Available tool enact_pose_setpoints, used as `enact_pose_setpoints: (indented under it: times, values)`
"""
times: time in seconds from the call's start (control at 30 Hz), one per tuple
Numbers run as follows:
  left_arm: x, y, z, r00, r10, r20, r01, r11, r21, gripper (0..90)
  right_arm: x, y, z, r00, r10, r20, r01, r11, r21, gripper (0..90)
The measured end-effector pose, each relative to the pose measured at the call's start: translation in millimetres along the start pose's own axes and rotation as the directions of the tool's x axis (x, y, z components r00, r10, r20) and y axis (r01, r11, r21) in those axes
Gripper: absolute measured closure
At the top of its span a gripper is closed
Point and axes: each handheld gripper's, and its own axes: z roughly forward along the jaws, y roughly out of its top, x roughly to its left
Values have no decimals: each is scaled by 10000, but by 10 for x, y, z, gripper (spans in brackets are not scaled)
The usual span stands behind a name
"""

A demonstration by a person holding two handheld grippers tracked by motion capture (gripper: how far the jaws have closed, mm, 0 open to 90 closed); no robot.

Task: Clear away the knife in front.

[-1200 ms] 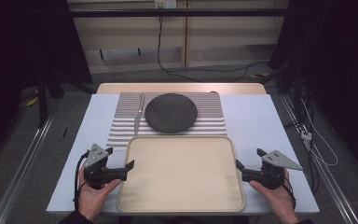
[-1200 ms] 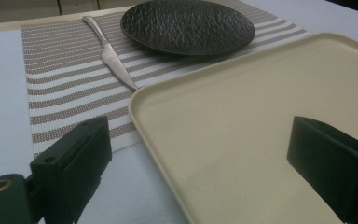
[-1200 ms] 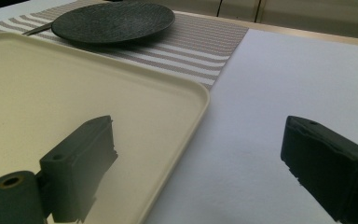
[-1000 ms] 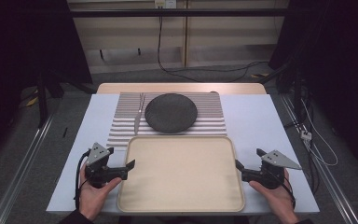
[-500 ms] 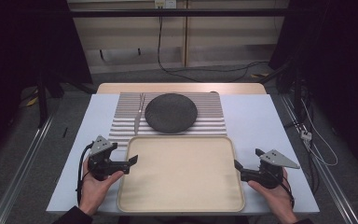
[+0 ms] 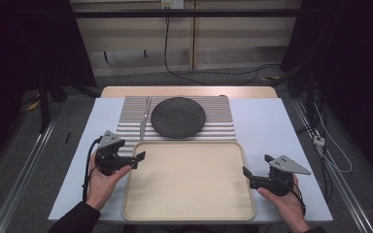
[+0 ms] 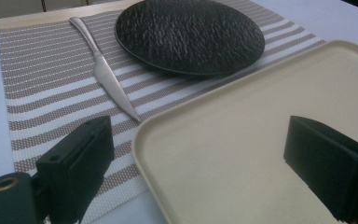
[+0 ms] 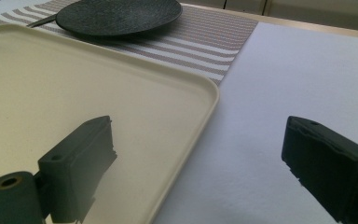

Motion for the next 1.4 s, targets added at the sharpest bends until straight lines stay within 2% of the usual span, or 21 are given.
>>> enact_pose_setpoints:
  times: [0.27, 0.57, 0.63, 0.73, 0.9, 0.93, 1.03, 1.23, 1.3, 1.4]
  values:
    - [131, 131, 46, 9998, 32, -170, -31, 10000, 54, 64, 4, 2, 4, 10000, -17, 5, 17, 10000, 34, 91]
    - [284, 308, 191, 9974, -9, -721, 19, 9999, 150, 77, 9, 2, 4, 10000, -37, -6, 37, 10000, 49, 91]
    - [337, 362, 268, 9962, -109, -867, 138, 9994, 327, 112, 8, 2, 6, 10000, -62, -15, 62, 10000, 55, 91]
    - [360, 399, 320, 9958, -259, -874, 288, 9991, 322, 118, 7, 1, 16, 9999, -98, -31, 98, 9999, 82, 91]
    - [403, 529, 468, 9923, 78, -1238, 10, 9975, 707, 123, 15, 1, 34, 9999, -109, -111, 111, 9998, 147, 91]
    - [443, 584, 536, 9925, 57, -1222, 44, 9966, 823, 121, 14, 1, 34, 9999, -120, -115, 122, 9998, 151, 91]
    - [494, 634, 598, 9920, 92, -1263, 23, 9959, 907, 110, 8, 0, 34, 9998, -126, -122, 127, 9998, 147, 91]
    - [662, 744, 796, 9865, -226, -1621, 415, 9926, 1142, 132, -3, -8, 44, 9998, -129, -132, 132, 9997, 185, 91]
    - [721, 760, 861, 9883, -297, -1495, 504, 9893, 1368, 153, -7, -6, 50, 9999, -97, -119, 100, 9998, 185, 91]
    - [788, 790, 955, 9855, -463, -1633, 715, 9858, 1516, 155, -9, -9, 64, 9998, -134, -144, 137, 9997, 220, 91]
